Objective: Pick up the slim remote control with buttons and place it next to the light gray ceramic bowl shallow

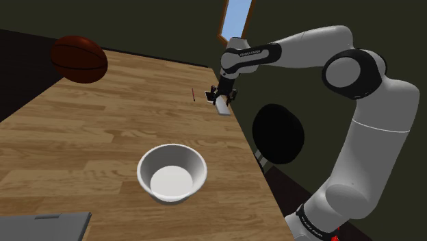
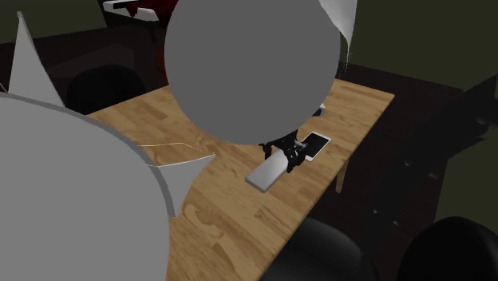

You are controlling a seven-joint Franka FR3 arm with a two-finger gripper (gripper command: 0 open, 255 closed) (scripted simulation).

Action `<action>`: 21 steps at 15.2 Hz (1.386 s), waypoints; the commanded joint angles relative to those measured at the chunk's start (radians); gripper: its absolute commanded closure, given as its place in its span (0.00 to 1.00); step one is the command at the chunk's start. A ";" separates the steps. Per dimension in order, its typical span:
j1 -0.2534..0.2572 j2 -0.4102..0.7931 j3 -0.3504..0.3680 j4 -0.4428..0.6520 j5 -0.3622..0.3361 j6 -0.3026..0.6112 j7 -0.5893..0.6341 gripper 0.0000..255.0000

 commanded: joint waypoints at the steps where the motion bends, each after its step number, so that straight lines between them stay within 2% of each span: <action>1: 0.001 -0.009 0.000 0.017 -0.001 -0.027 0.001 1.00; 15: 0.001 -0.047 -0.001 0.151 -0.004 -0.198 0.003 1.00; 21: 0.083 -0.093 0.047 0.088 -0.016 -0.181 0.134 1.00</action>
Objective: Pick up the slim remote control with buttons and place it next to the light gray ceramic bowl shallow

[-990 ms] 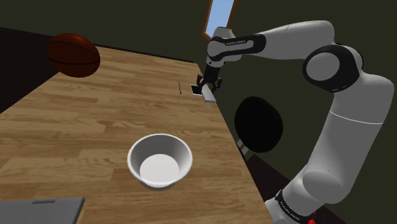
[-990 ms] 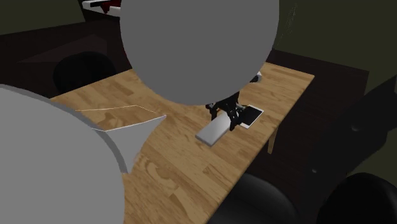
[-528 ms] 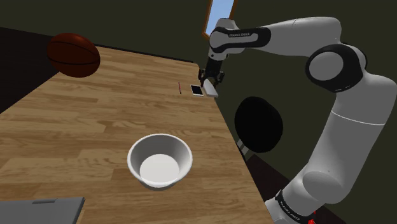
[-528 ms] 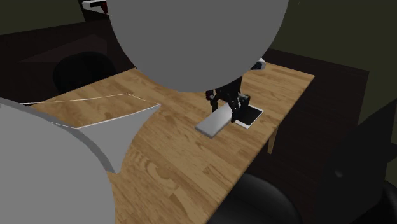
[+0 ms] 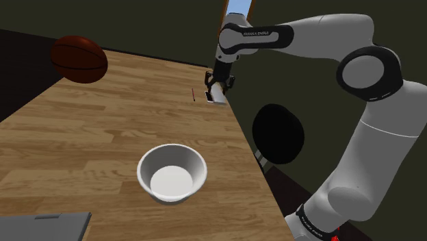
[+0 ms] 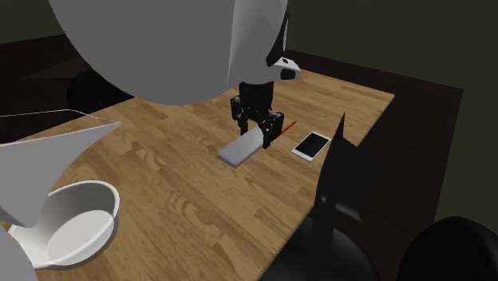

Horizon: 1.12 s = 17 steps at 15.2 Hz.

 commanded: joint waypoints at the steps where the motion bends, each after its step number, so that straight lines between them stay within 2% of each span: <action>1: 0.026 -0.012 0.015 -0.013 -0.004 0.002 0.043 1.00; 9: 0.132 -0.013 0.084 -0.015 -0.017 0.001 0.221 1.00; 17: 0.243 0.045 0.149 0.065 -0.036 -0.022 0.398 1.00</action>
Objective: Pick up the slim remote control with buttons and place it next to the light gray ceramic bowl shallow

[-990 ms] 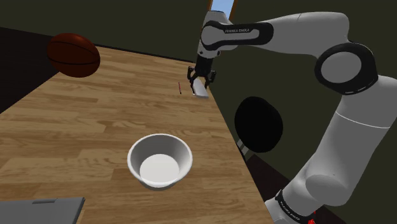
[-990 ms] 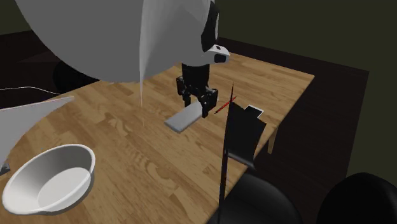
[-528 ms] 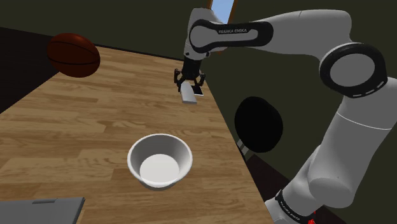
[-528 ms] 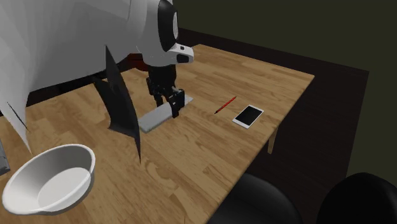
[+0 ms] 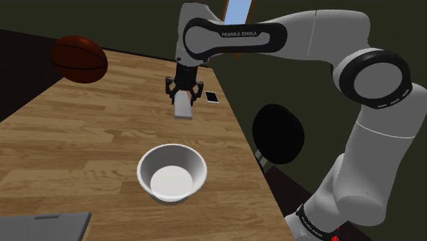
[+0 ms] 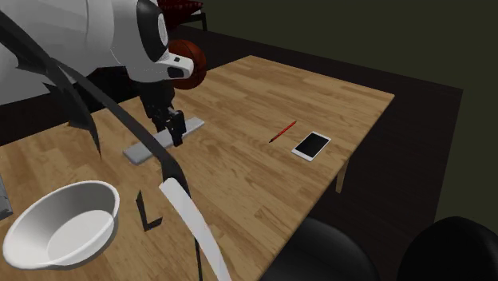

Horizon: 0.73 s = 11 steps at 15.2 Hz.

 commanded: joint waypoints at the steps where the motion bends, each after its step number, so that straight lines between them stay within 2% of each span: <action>1: 0.029 0.017 0.015 0.026 -0.006 -0.009 0.045 1.00; 6: 0.104 0.090 0.048 0.130 -0.026 -0.042 0.152 1.00; 11: 0.186 0.192 0.073 0.281 -0.051 -0.094 0.252 1.00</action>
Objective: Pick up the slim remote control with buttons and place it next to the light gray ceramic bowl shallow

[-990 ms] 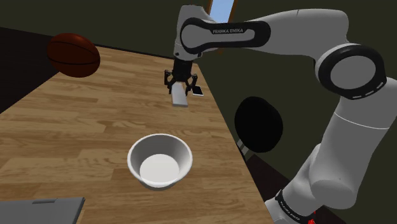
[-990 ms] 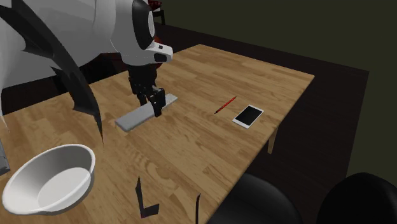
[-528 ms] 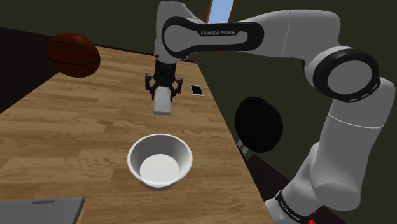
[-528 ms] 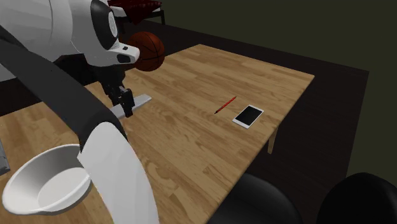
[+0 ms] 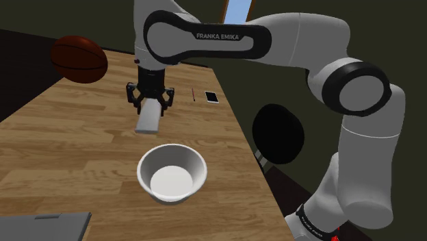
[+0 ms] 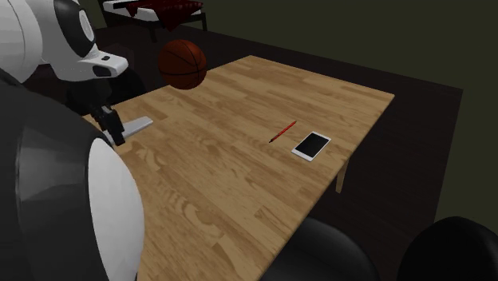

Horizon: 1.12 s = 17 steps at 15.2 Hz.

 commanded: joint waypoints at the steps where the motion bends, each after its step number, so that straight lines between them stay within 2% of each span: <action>1: 0.034 0.055 0.008 0.082 -0.013 -0.027 0.038 1.00; 5: 0.111 0.174 0.018 0.269 -0.037 -0.098 0.108 1.00; 8: 0.180 0.302 0.018 0.483 -0.057 -0.183 0.153 1.00; 9: 0.187 0.316 0.018 0.508 -0.059 -0.194 0.156 1.00; 17: 0.170 0.280 0.020 0.336 -0.056 -0.060 0.162 1.00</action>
